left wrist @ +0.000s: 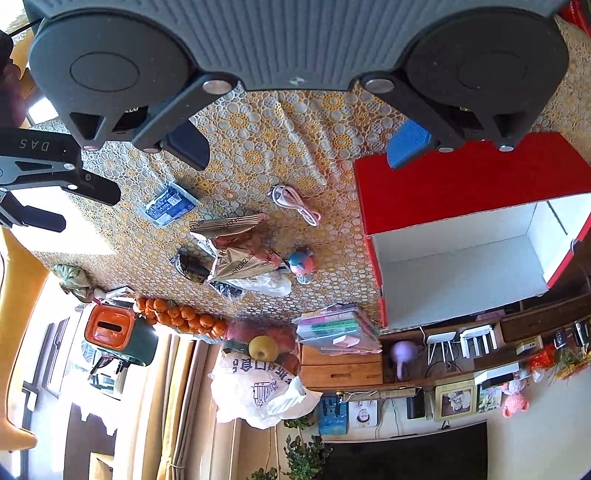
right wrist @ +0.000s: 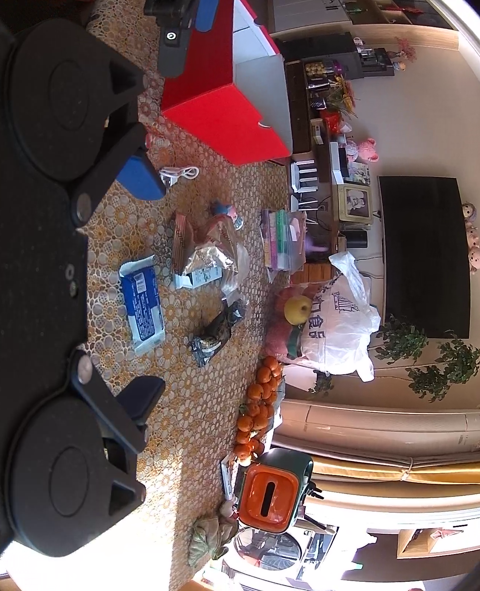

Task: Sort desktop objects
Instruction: 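Move the right tool toward the blue-and-white packet while the left tool approaches the white cable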

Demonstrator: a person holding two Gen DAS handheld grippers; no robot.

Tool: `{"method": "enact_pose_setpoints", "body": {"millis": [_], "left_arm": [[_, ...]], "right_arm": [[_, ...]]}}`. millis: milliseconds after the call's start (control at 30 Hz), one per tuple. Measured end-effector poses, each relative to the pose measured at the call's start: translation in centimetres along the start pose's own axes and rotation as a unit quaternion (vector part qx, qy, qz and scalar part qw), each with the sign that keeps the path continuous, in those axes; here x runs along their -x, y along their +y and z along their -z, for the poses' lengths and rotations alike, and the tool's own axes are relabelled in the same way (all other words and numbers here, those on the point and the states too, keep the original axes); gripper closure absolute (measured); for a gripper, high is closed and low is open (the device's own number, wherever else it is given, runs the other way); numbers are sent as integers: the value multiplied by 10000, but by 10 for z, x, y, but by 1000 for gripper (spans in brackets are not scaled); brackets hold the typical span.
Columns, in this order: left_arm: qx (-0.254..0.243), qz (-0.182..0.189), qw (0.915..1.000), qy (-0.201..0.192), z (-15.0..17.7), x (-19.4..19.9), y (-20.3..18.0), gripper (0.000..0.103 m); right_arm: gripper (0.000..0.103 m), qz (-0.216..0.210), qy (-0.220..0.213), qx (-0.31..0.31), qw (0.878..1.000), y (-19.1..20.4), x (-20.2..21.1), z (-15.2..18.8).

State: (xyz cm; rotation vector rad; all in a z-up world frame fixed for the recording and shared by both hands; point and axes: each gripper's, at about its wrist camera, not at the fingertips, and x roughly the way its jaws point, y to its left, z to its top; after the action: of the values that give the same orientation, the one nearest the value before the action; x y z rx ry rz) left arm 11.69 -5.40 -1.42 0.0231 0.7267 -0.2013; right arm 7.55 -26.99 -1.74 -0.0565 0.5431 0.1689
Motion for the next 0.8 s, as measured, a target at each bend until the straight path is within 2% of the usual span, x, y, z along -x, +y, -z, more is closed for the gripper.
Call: {"method": "enact_pose_setpoints", "body": {"millis": [467,800], "left_arm": [[-19,222,9997,32,-23,-68,-21,1],[-80,101,9998,172,-26,-107,-28,4]], "right_arm": [[8,19,361,90,9993,-20,-53,12],[9,-45,494,78,9987,-26,-83,18]]}}
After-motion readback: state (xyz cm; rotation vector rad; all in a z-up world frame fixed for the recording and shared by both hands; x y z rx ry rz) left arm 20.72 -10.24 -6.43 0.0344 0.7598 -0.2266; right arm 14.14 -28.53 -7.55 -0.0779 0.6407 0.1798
